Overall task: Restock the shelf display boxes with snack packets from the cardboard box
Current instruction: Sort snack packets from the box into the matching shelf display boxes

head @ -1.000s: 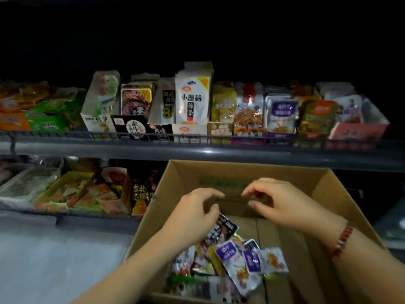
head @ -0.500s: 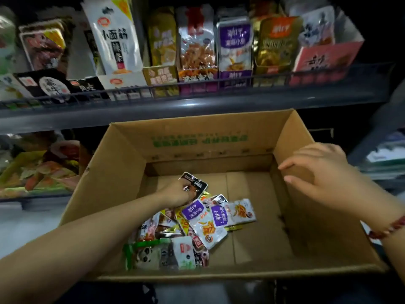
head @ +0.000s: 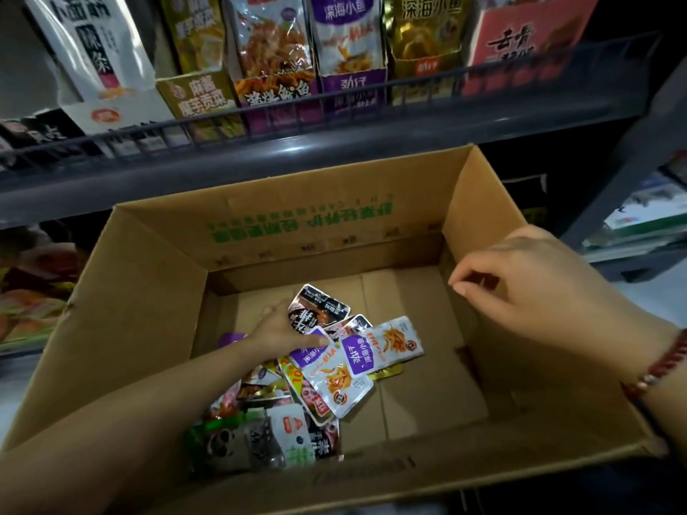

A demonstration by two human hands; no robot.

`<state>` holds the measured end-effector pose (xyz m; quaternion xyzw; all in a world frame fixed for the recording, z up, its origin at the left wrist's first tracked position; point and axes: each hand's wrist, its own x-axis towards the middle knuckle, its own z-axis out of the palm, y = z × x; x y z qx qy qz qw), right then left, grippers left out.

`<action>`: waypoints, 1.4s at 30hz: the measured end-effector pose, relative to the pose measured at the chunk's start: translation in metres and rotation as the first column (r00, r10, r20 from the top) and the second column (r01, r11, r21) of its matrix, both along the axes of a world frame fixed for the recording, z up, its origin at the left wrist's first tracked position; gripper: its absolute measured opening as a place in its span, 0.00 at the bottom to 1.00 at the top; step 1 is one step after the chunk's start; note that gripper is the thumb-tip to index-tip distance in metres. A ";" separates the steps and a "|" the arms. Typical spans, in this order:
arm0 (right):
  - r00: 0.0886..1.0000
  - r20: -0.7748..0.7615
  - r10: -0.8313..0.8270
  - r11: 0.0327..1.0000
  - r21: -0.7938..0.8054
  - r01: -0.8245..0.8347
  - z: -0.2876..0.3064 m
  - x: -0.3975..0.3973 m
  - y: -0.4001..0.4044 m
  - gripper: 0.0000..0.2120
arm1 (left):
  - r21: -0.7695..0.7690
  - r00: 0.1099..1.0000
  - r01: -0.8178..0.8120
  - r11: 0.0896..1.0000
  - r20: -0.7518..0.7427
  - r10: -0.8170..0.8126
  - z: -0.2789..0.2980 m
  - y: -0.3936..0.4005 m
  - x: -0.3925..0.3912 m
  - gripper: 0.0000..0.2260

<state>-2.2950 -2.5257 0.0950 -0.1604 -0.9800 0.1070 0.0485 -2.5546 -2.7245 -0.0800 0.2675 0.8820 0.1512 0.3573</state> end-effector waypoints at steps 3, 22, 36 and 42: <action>1.000 0.004 -0.003 1.000 -0.017 0.003 -0.001 0.000 0.000 0.09 | 0.011 0.997 -0.025 1.000 0.079 0.024 -0.023 0.000 -0.010 0.49; 0.998 0.043 -0.039 0.997 -0.058 0.042 0.005 -0.005 -0.006 0.09 | 0.064 0.953 -0.117 0.991 0.288 0.094 0.065 0.017 -0.002 0.18; 0.997 0.043 -0.059 0.944 -0.323 0.070 0.024 -0.021 -0.029 0.17 | 0.528 0.884 -0.440 0.726 0.399 0.244 0.183 -0.013 0.047 0.13; 0.977 -0.062 -0.204 0.649 -0.755 0.088 0.035 -0.033 -0.040 0.19 | 0.575 0.727 -0.643 0.507 0.667 0.165 0.209 -0.015 0.078 0.18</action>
